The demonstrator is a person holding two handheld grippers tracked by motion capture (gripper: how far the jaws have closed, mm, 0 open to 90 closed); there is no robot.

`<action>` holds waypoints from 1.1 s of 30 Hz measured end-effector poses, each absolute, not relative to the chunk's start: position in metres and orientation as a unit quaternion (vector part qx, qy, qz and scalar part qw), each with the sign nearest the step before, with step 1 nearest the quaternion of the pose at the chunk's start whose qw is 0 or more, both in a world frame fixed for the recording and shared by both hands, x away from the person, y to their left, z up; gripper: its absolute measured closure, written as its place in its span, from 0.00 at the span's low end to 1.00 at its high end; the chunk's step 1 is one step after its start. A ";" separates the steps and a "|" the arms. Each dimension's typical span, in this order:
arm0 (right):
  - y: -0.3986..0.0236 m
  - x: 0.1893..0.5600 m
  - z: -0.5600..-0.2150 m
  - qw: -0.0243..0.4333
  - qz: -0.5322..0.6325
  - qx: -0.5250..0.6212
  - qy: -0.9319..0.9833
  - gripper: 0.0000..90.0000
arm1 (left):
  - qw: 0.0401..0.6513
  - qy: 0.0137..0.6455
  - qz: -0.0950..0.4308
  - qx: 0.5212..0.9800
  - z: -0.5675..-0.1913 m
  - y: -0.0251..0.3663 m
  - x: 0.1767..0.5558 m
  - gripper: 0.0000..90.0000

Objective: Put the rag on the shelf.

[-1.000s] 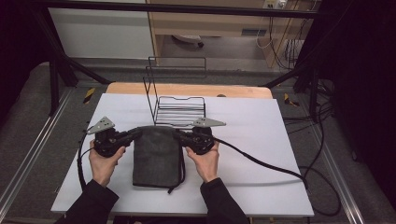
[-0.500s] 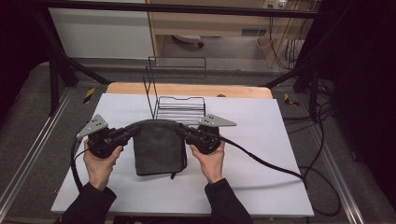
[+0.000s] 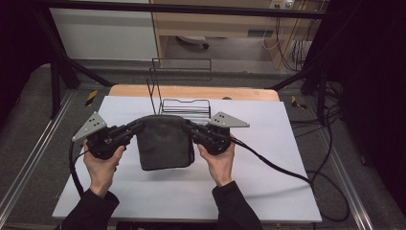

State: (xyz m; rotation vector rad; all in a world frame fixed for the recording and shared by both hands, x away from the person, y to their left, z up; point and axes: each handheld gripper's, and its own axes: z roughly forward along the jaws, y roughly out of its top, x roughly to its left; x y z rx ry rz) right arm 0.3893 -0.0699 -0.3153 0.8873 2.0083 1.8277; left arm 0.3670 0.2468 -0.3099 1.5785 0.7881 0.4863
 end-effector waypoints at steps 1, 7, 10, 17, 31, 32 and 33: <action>-0.071 0.389 -0.313 0.144 0.635 0.306 0.694 0.92 | 0.612 0.339 0.211 0.682 -0.308 0.246 0.367 0.89; -0.075 0.386 -0.305 0.155 0.642 0.303 0.688 0.92 | 0.624 0.326 0.209 0.678 -0.296 0.242 0.371 0.90; -0.079 0.385 -0.300 0.161 0.645 0.302 0.683 0.92 | 0.626 0.319 0.213 0.679 -0.289 0.238 0.373 0.90; -0.084 0.381 -0.285 0.185 0.656 0.295 0.670 0.92 | 0.636 0.312 0.224 0.669 -0.275 0.231 0.376 0.90; -0.085 0.382 -0.264 0.219 0.672 0.290 0.645 0.92 | 0.657 0.314 0.237 0.644 -0.260 0.224 0.384 0.90; -0.085 0.382 -0.263 0.222 0.673 0.290 0.643 0.92 | 0.658 0.313 0.237 0.642 -0.258 0.223 0.384 0.90; -0.085 0.382 -0.261 0.224 0.674 0.290 0.641 0.92 | 0.659 0.313 0.239 0.641 -0.256 0.222 0.385 0.90</action>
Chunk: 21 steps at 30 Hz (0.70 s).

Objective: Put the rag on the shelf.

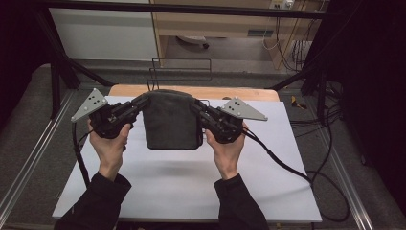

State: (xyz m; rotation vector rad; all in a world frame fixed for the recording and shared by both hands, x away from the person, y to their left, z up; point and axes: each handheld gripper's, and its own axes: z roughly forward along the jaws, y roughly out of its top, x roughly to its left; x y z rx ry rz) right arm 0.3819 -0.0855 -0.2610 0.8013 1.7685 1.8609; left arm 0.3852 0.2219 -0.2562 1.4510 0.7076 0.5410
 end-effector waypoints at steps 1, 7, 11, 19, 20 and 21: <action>-0.085 0.382 -0.261 0.224 0.674 0.290 0.641 0.92 | 0.660 0.312 0.240 0.640 -0.255 0.221 0.386 0.90; -0.089 0.386 -0.253 0.237 0.678 0.293 0.631 0.92 | 0.665 0.314 0.243 0.633 -0.248 0.215 0.392 0.90; -0.091 0.389 -0.249 0.240 0.680 0.296 0.626 0.92 | 0.666 0.313 0.246 0.631 -0.243 0.211 0.396 0.90; -0.095 0.398 -0.240 0.247 0.684 0.300 0.618 0.92 | 0.667 0.313 0.256 0.625 -0.232 0.203 0.405 0.90; -0.096 0.399 -0.238 0.248 0.685 0.299 0.617 0.92 | 0.669 0.314 0.257 0.623 -0.231 0.202 0.406 0.90; -0.096 0.400 -0.236 0.249 0.686 0.298 0.616 0.92 | 0.670 0.314 0.258 0.622 -0.229 0.202 0.407 0.90</action>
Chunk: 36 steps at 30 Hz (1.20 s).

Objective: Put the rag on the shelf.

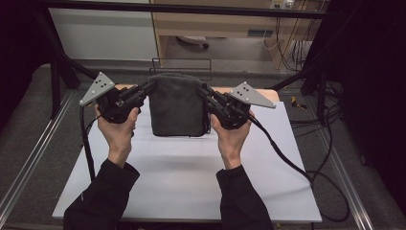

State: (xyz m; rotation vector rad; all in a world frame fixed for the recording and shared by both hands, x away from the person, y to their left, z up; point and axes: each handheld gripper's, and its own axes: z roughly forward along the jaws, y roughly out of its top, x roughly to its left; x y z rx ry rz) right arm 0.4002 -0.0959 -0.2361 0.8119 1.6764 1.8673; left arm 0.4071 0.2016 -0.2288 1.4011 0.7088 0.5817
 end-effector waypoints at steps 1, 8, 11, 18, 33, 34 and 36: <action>-0.096 0.401 -0.234 0.252 0.686 0.297 0.615 0.92 | 0.670 0.314 0.259 0.621 -0.227 0.201 0.408 0.90; -0.097 0.407 -0.218 0.264 0.693 0.292 0.604 0.92 | 0.682 0.312 0.264 0.607 -0.211 0.198 0.416 0.90; -0.096 0.411 -0.208 0.270 0.696 0.290 0.599 0.92 | 0.683 0.312 0.267 0.604 -0.204 0.197 0.420 0.90; -0.094 0.417 -0.198 0.279 0.698 0.289 0.593 0.92 | 0.683 0.310 0.278 0.600 -0.190 0.196 0.426 0.90; -0.091 0.438 -0.170 0.286 0.713 0.295 0.569 0.92 | 0.695 0.314 0.284 0.582 -0.164 0.193 0.445 0.89; -0.092 0.439 -0.167 0.288 0.712 0.294 0.569 0.92 | 0.695 0.313 0.285 0.581 -0.162 0.193 0.447 0.90; -0.092 0.441 -0.163 0.290 0.712 0.293 0.569 0.92 | 0.696 0.311 0.288 0.579 -0.158 0.192 0.448 0.90</action>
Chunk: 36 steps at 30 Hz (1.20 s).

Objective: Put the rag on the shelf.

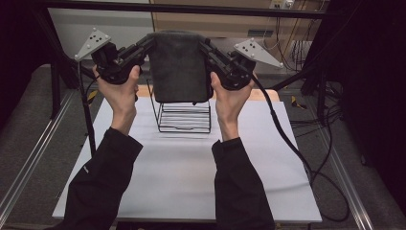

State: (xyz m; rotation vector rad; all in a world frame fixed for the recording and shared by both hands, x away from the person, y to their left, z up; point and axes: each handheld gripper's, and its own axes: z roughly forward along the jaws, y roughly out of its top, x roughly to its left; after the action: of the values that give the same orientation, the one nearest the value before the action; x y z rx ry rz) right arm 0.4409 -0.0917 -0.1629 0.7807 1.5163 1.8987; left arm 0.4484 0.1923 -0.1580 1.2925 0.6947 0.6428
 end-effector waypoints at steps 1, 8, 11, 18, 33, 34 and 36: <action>-0.092 0.442 -0.161 0.292 0.711 0.292 0.569 0.92 | 0.697 0.311 0.288 0.578 -0.156 0.192 0.449 0.90; -0.091 0.452 -0.149 0.300 0.709 0.287 0.570 0.92 | 0.700 0.310 0.293 0.573 -0.145 0.192 0.458 0.90; -0.091 0.456 -0.143 0.300 0.709 0.287 0.570 0.92 | 0.701 0.310 0.295 0.572 -0.140 0.193 0.460 0.90; -0.088 0.464 -0.131 0.307 0.707 0.282 0.572 0.92 | 0.702 0.311 0.298 0.568 -0.129 0.195 0.467 0.90; -0.084 0.487 -0.109 0.313 0.708 0.284 0.566 0.92 | 0.710 0.318 0.298 0.553 -0.111 0.196 0.488 0.90; -0.084 0.488 -0.108 0.313 0.708 0.284 0.566 0.92 | 0.710 0.318 0.299 0.552 -0.111 0.196 0.490 0.89; -0.083 0.491 -0.109 0.315 0.706 0.283 0.568 0.92 | 0.709 0.322 0.298 0.552 -0.112 0.196 0.493 0.90</action>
State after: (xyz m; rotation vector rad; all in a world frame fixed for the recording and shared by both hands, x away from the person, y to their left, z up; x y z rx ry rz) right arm 0.4911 -0.0827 -0.1085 0.7452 1.4969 1.8597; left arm 0.4935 0.1962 -0.1121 1.2261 0.7151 0.6615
